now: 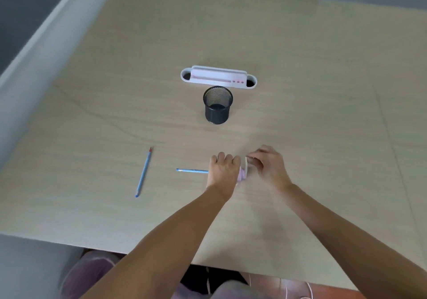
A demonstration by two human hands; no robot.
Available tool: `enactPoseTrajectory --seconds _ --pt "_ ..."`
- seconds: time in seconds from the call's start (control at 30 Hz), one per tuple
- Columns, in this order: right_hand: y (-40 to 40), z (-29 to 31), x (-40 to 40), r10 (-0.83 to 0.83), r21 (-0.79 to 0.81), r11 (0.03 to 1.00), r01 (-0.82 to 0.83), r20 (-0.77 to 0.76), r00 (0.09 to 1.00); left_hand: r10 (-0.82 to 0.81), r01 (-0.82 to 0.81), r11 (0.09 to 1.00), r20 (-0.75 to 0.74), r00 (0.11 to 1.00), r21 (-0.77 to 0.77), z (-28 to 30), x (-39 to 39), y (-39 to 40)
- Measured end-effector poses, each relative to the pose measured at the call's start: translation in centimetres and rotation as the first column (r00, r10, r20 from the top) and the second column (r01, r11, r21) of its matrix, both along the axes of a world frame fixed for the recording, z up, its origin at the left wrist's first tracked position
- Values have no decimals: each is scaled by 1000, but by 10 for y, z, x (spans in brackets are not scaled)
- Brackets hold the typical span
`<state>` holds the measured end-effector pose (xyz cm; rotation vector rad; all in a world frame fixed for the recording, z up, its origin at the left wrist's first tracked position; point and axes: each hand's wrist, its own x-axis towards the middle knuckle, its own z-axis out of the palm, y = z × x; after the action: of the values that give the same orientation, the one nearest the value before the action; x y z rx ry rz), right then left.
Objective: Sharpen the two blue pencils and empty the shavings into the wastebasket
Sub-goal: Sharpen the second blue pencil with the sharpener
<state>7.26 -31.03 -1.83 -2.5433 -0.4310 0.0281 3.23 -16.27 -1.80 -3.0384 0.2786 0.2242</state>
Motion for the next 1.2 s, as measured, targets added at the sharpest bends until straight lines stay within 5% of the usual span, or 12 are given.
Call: enactPoseTrajectory --seconds 0.23,0.37,0.6,0.9,1.2 --pt "13 -26 -24 172 -218 961 -168 -3 985 65 -65 998 21 998 5 -8 1 1" --pt "-4 -20 -76 -15 10 1000 16 -117 993 21 -19 998 -43 999 62 3 2 -5" --pt "-5 28 -34 -21 59 998 27 -94 995 11 -12 1000 -41 999 -18 4 2 0" --pt "8 -26 -21 25 -193 981 -34 -47 999 14 -15 1000 52 999 9 -3 -1 -1" --pt "3 18 -71 -151 95 978 184 -280 948 17 -17 1000 2 1000 -5 0 0 -1"
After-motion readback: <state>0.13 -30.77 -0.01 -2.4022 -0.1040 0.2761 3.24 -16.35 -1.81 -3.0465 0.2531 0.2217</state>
